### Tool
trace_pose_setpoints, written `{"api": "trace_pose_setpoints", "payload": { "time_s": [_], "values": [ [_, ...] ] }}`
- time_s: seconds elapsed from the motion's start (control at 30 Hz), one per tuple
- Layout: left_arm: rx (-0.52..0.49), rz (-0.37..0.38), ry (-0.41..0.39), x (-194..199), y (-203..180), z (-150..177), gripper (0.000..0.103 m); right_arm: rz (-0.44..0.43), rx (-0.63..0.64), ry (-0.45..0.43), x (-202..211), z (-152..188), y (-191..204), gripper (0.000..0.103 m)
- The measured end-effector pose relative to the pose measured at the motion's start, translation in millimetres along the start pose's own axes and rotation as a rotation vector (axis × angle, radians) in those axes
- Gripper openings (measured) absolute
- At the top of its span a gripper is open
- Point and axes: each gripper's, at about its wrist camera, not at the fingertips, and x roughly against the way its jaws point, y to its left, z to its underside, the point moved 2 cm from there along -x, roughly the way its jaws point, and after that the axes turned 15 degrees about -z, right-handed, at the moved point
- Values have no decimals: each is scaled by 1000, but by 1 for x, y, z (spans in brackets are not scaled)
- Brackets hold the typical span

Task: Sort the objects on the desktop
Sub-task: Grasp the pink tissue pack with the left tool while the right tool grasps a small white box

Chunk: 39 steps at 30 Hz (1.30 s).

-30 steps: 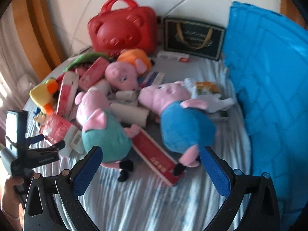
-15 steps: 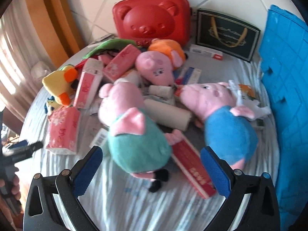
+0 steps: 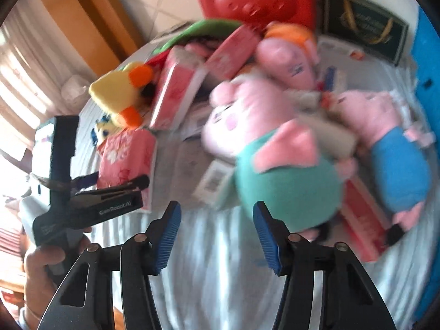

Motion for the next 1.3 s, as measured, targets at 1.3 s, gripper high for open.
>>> {"api": "trace_pose_setpoints", "payload": {
  "time_s": [1.3],
  "values": [
    [-151,222,-439,195,-46,-2,89,160,80,-484,161,-7,39,31]
  ]
}}
